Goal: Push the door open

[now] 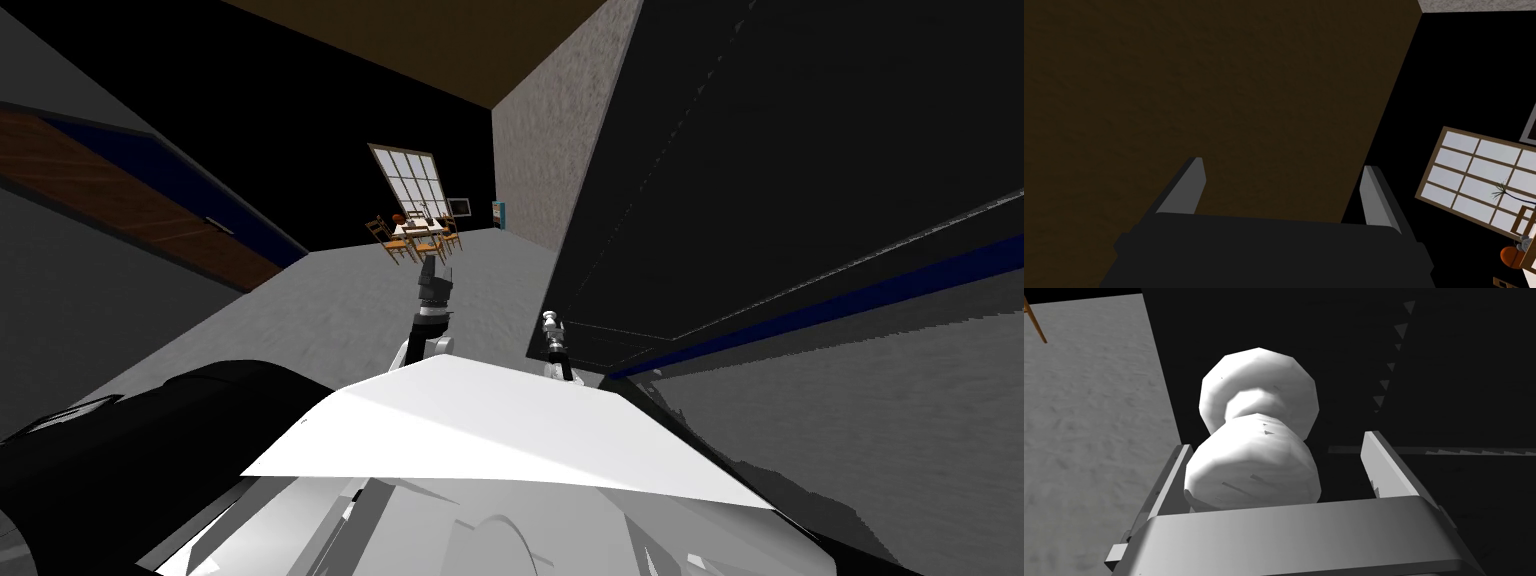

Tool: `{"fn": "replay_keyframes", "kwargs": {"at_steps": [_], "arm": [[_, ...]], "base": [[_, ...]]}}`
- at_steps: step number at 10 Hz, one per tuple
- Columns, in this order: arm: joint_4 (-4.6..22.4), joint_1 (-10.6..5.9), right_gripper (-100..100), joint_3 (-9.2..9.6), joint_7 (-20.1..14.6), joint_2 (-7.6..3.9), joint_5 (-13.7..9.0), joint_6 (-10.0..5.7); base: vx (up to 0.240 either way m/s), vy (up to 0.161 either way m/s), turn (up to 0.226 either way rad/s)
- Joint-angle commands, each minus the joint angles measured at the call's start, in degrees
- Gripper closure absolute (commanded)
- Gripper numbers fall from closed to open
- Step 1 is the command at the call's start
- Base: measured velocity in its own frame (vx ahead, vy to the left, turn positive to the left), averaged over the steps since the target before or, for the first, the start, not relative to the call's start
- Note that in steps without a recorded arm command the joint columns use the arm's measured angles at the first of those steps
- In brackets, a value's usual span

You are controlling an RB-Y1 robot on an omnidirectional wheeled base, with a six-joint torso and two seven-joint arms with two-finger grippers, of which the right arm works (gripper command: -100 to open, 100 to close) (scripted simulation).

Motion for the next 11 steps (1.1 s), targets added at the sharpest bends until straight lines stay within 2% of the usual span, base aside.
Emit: {"fn": "replay_keyframes", "kwargs": {"at_steps": [1,2,4,6,11], "arm": [[1.71,-1.08,100,-0.86,-0.67,-0.89,-0.39,-1.49],[1.8,-1.16,100,-1.93,-0.27,-0.71,-0.95,-1.6],[1.83,-1.16,100,-1.93,-0.27,-0.71,-0.95,-1.6],[1.94,-1.28,100,-3.62,0.35,-0.23,-1.83,-1.76],[2.19,-1.51,100,-6.73,1.49,1.64,-3.45,-2.07]], "base": [[0.056,0.025,0.005],[0.09,0.083,-0.048],[0.081,0.053,-0.032],[0.148,0.086,-0.08],[0.201,0.126,-0.067]]}}
